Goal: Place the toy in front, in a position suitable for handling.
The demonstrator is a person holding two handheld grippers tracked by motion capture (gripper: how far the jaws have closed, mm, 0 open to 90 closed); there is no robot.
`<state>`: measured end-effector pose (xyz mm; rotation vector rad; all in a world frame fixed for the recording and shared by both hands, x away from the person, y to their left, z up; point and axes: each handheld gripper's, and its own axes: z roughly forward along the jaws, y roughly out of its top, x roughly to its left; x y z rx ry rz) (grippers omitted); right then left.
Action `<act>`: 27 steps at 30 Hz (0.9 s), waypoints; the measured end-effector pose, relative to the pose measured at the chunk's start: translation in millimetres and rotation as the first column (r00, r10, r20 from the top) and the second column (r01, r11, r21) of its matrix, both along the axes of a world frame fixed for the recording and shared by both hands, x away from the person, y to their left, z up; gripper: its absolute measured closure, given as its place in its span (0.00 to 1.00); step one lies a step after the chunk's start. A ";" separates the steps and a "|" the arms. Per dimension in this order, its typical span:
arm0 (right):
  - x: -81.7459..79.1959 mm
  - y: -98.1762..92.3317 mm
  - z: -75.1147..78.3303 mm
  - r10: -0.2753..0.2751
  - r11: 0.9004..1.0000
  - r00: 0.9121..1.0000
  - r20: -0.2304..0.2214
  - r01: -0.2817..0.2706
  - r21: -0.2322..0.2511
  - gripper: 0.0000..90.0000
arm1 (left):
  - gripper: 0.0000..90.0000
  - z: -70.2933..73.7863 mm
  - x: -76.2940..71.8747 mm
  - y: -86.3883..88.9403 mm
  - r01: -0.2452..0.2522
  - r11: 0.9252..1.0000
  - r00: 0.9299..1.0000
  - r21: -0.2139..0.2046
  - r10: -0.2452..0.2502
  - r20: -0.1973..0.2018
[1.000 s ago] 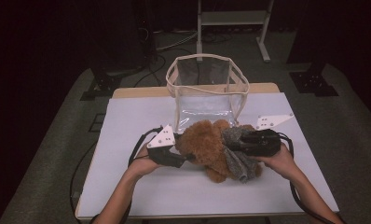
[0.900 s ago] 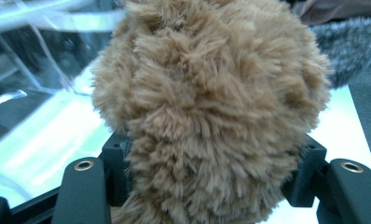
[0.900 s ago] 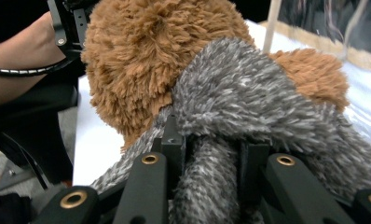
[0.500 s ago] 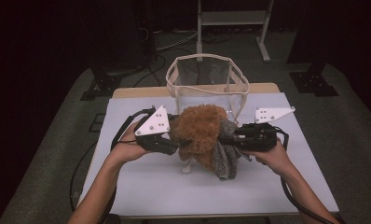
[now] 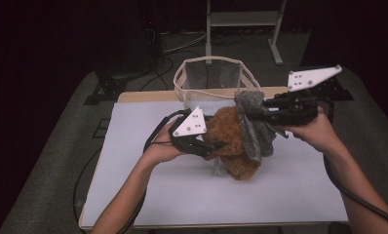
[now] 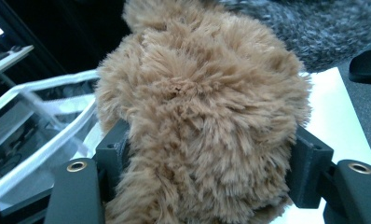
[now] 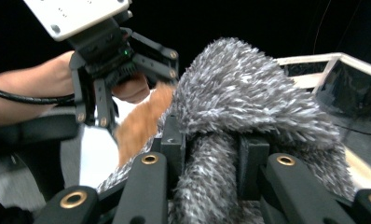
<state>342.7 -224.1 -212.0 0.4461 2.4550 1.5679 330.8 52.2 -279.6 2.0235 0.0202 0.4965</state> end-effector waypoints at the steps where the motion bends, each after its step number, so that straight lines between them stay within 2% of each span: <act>1: 1.3 4.6 4.0 0.002 0.999 1.000 0.006 -0.002 -0.032 0.76 | 0.35 0.5 0.5 -3.1 0.002 1.000 1.000 0.009 -0.002 0.003; 4: 3.9 11.3 1.7 -0.012 0.991 1.000 0.015 0.014 -0.130 0.77 | 0.33 -1.4 2.9 -11.9 -0.001 0.999 1.000 0.041 0.001 0.007; 5: 3.9 11.3 1.7 -0.012 0.991 1.000 0.015 0.014 -0.130 0.77 | 0.32 -1.4 2.9 -11.9 -0.001 0.999 1.000 0.041 0.001 0.007; 6: 5.2 5.2 -8.6 -0.021 0.990 1.000 -0.005 0.020 -0.141 0.77 | 0.31 -3.9 3.5 -13.2 0.003 0.999 1.000 0.042 -0.003 0.005; 9: 5.8 -1.5 -14.7 -0.024 0.992 1.000 -0.020 0.022 -0.126 0.77 | 0.26 -6.7 5.0 -14.3 0.012 1.000 1.000 0.018 -0.011 -0.010; 10: 5.5 -7.8 -18.6 -0.039 0.992 0.999 -0.030 0.035 -0.119 0.77 | 0.21 -6.7 5.1 -14.8 0.006 1.000 1.000 0.006 -0.006 -0.009; 12: 5.3 -9.9 -19.4 -0.042 0.992 0.999 -0.032 0.038 -0.117 0.77 | 0.15 -6.8 4.7 -14.7 0.004 1.000 1.000 -0.003 -0.004 -0.015; 13: 2.5 -15.8 -21.1 -0.048 0.994 0.998 -0.035 0.045 -0.099 0.77 | 0.14 -7.2 4.3 -13.9 0.007 1.000 1.000 -0.015 -0.008 -0.020; 16: 0.4 -19.4 -23.1 -0.050 0.995 0.998 -0.039 0.047 -0.086 0.77 | 0.13 -9.0 5.0 -14.5 0.009 1.000 0.999 -0.021 -0.010 -0.042; 17: -1.2 -21.1 -24.7 -0.053 0.996 0.998 -0.036 0.050 -0.077 0.77 | 0.14 -10.4 6.7 -16.3 0.014 0.999 0.998 -0.028 -0.016 -0.059; 19: -1.9 -21.7 -24.9 -0.054 0.996 0.998 -0.035 0.051 -0.080 0.77 | 0.24 -10.6 6.7 -16.5 0.019 0.999 0.998 -0.033 -0.021 -0.059; 22: -4.3 -24.6 -19.9 -0.055 0.994 0.998 -0.028 0.053 -0.094 0.77 | 0.35 -10.2 3.0 -18.5 0.031 0.998 0.999 -0.048 -0.032 -0.020; 24: -5.2 -25.2 -16.4 -0.049 0.994 0.998 -0.027 0.047 -0.094 0.77 | 0.37 -9.5 1.8 -19.5 0.039 0.998 0.999 -0.054 -0.040 -0.014; 25: -6.8 -23.4 -7.0 -0.039 0.992 0.999 -0.012 0.038 -0.120 0.76 | 0.38 -7.9 -0.1 -22.5 0.047 0.997 0.999 -0.054 -0.048 -0.011; 27: -6.8 -20.8 -3.1 -0.036 0.990 0.999 -0.006 0.035 -0.133 0.76 | 0.38 -7.4 -0.7 -24.0 0.050 0.997 0.999 -0.050 -0.050 -0.006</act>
